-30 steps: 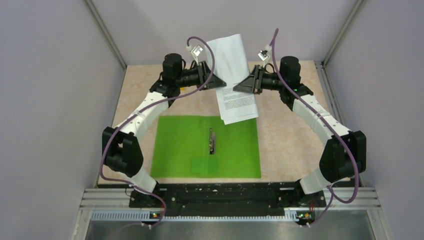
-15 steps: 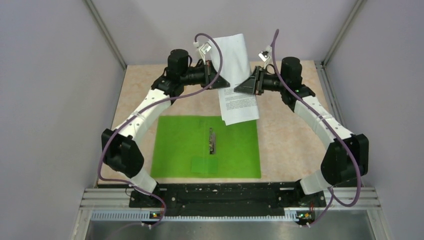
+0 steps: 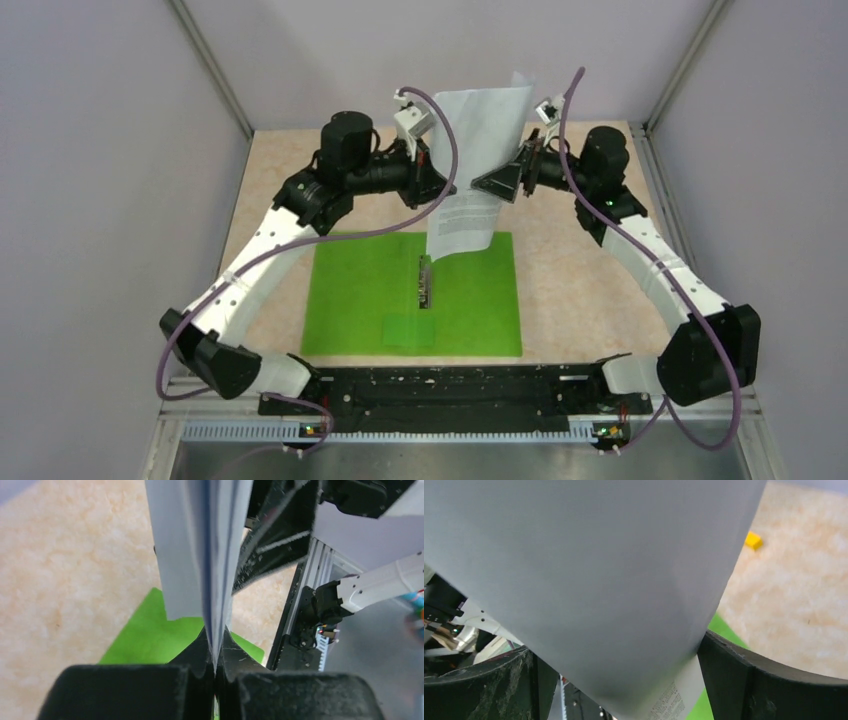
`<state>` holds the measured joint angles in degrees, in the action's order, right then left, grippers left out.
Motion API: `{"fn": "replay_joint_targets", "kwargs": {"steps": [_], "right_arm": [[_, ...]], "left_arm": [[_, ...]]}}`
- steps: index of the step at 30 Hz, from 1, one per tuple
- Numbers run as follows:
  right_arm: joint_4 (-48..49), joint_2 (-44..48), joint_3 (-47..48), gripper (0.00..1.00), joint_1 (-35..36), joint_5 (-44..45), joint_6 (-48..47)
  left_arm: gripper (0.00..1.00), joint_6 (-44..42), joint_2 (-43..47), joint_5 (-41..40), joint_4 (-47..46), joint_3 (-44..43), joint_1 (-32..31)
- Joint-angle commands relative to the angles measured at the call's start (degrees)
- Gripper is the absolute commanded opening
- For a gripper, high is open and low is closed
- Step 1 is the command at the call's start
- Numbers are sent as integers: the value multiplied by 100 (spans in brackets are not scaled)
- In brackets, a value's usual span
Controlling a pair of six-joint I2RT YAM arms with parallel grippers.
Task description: Put the files into the folder
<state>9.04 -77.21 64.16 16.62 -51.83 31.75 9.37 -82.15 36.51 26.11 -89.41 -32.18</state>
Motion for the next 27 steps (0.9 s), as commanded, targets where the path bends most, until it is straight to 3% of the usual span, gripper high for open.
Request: {"fn": "replay_joint_targets", "kwargs": {"steps": [1, 11, 23, 27], "right_arm": [[1180, 541, -55, 98, -249, -290, -107], [3345, 1229, -384, 99, -514, -1162, 1029], [4021, 1224, -220, 99, -349, -1299, 1430], [4036, 1184, -224, 90, -244, -1202, 1464]], "left_arm": [[0, -1221, 806, -338, 282, -219, -314], [0, -1729, 1395, -418, 672, -501, -727], [0, -1775, 1375, -904, 801, -839, -733], [0, -1627, 1301, -1272, 668, -810, -720]]}}
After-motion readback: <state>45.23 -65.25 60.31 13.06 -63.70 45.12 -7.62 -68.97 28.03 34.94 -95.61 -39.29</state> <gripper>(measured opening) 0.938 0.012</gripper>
